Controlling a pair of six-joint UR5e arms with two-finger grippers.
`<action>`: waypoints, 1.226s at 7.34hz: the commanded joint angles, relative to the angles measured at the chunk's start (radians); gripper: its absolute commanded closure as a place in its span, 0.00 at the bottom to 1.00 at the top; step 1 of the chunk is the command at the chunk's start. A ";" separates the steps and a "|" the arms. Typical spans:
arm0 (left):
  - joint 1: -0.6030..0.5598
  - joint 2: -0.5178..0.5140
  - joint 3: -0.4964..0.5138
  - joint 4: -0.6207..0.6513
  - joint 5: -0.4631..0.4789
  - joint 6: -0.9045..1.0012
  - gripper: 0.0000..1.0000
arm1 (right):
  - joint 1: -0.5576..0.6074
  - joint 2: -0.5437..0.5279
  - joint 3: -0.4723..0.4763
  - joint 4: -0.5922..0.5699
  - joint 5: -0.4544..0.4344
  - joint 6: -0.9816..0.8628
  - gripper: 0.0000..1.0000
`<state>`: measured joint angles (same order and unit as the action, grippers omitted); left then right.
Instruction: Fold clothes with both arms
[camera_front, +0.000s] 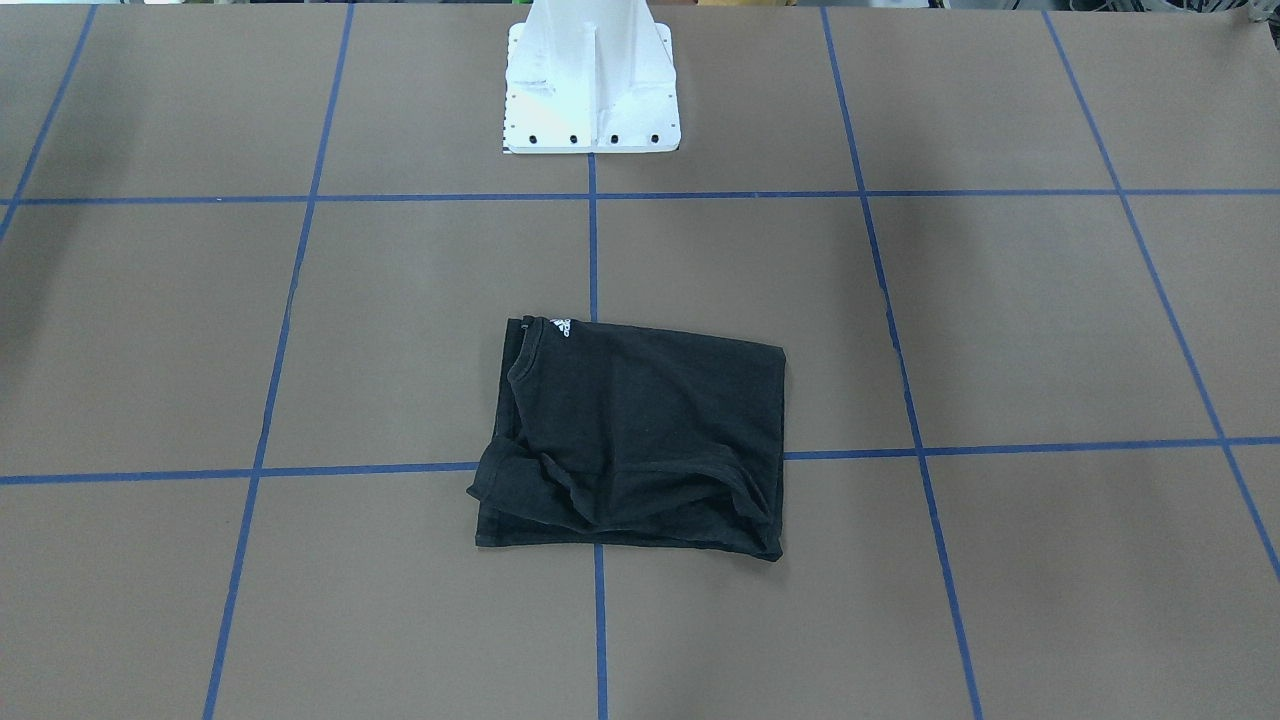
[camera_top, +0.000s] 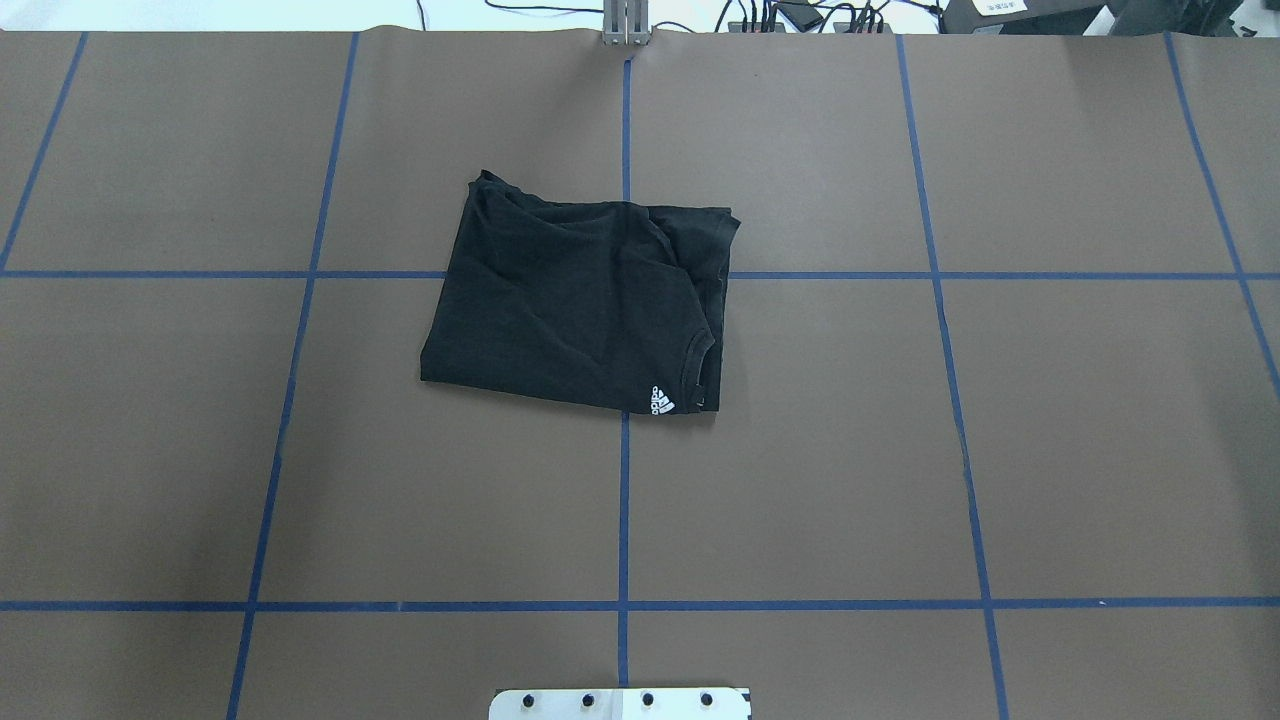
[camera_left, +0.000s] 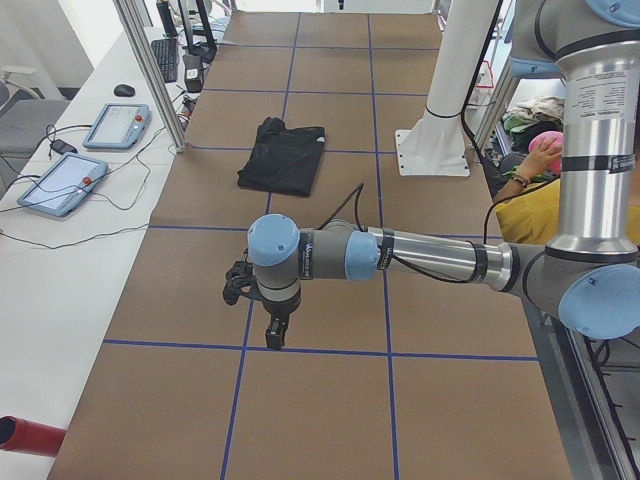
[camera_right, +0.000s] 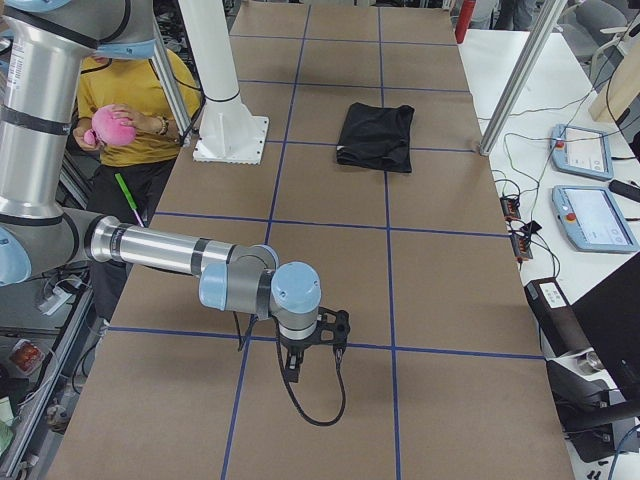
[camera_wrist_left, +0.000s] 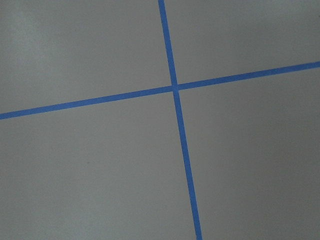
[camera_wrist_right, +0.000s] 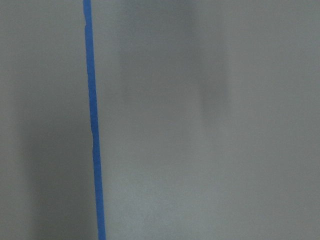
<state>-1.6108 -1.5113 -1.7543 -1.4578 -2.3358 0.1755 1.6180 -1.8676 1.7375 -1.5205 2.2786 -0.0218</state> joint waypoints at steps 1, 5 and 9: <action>0.000 0.003 0.001 -0.001 0.000 -0.001 0.00 | 0.000 -0.001 0.002 0.000 -0.010 -0.001 0.00; 0.000 0.003 0.019 -0.001 0.000 0.001 0.00 | -0.001 0.002 0.002 0.000 -0.002 0.003 0.00; 0.002 0.002 0.016 -0.003 -0.003 -0.001 0.00 | -0.001 0.002 0.004 0.000 -0.001 0.002 0.00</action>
<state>-1.6097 -1.5087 -1.7368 -1.4591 -2.3376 0.1755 1.6180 -1.8642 1.7407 -1.5202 2.2777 -0.0187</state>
